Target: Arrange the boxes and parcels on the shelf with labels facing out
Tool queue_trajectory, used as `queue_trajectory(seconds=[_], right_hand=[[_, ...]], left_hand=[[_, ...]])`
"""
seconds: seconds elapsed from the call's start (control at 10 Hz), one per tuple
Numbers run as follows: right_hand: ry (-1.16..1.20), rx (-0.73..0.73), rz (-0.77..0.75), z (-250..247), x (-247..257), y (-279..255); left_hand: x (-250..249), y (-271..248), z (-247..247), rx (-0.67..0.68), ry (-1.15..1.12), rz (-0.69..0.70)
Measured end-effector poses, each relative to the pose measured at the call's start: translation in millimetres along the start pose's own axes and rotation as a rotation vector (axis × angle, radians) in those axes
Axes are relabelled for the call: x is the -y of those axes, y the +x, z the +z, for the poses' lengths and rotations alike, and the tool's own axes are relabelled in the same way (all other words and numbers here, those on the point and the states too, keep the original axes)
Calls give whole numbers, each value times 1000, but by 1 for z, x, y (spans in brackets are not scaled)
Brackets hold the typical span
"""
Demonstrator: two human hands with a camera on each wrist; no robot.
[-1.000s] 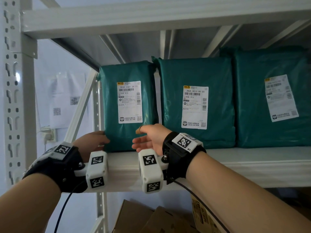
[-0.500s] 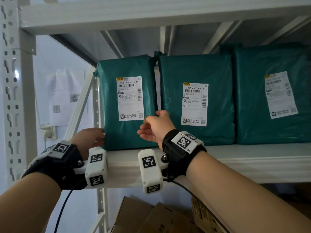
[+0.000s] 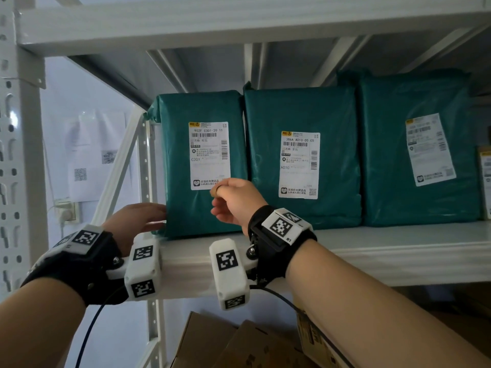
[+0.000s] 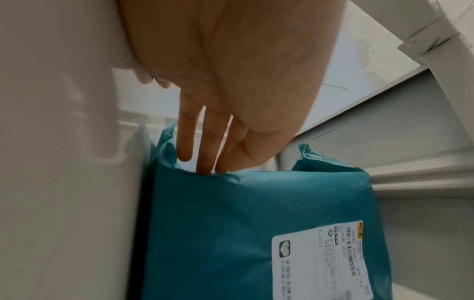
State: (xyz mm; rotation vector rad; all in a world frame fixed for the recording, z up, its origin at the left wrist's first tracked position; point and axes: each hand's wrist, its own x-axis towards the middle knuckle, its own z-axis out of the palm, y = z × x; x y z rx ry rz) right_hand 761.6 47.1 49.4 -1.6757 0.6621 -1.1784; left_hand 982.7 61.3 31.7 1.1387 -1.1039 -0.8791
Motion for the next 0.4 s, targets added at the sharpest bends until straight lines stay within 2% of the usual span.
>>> queue_trajectory(seconds=[0.1,0.2,0.3,0.4], right_hand=[[-27,68,20,1,2,-4],[-37,127,-5,0,8,-13],[-75,176,-91,-8,22,-23],[-52,166,-237,-22,46,-33]], left_hand=[[0,-5,6,-119,34,131],[-5,-26,15,-282,-18,367],[-15,-42,28,-319,-116,483],[-34,-52,51,-267,-107,554]])
